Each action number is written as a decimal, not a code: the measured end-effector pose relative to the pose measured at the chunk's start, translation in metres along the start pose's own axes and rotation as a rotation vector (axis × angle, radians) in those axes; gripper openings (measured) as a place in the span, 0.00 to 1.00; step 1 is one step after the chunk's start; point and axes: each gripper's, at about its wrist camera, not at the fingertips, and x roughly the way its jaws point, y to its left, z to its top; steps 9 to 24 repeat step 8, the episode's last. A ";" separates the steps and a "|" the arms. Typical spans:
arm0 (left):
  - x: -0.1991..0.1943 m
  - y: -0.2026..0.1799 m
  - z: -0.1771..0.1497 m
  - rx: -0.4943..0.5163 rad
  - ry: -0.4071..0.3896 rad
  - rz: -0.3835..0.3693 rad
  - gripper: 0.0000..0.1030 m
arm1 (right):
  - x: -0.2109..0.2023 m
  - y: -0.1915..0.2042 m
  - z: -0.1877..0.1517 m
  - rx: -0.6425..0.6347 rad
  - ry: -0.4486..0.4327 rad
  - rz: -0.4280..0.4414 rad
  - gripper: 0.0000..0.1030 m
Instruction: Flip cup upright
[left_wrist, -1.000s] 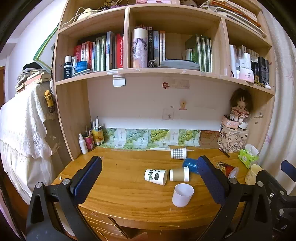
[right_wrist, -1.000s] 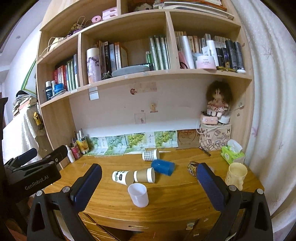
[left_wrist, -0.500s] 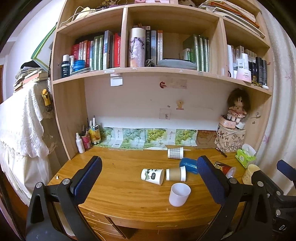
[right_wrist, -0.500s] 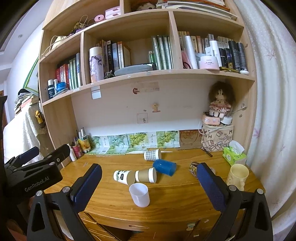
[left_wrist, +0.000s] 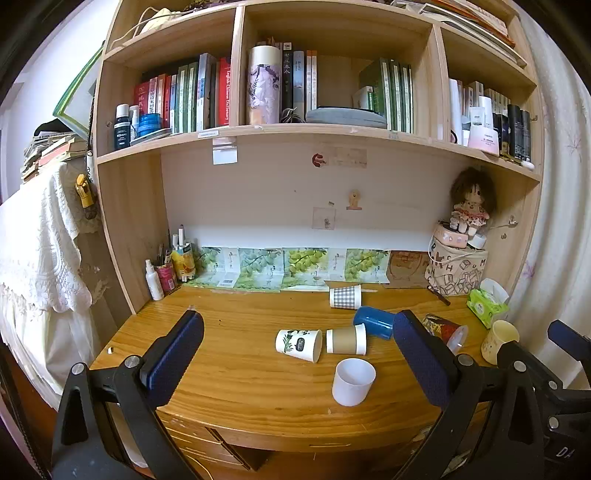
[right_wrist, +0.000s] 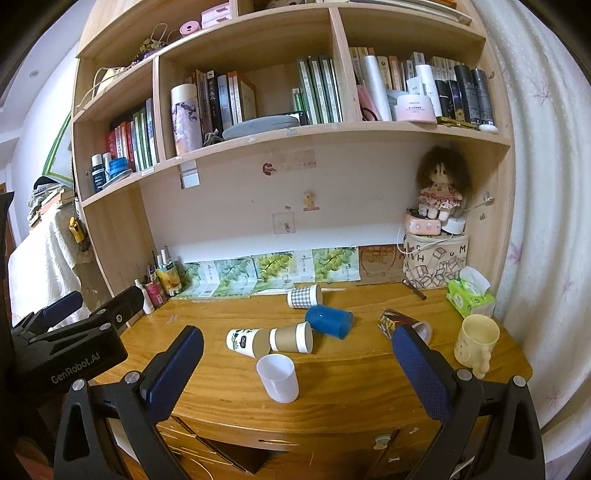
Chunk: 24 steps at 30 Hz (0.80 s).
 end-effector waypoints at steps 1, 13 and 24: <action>0.000 0.000 0.000 0.000 -0.001 0.001 0.99 | 0.001 -0.001 0.000 0.001 0.002 0.001 0.99; 0.003 0.000 0.001 0.001 -0.003 0.002 0.99 | 0.007 0.000 0.002 -0.003 0.012 0.008 0.99; 0.003 0.000 0.001 0.001 -0.003 0.002 0.99 | 0.007 0.000 0.002 -0.003 0.012 0.008 0.99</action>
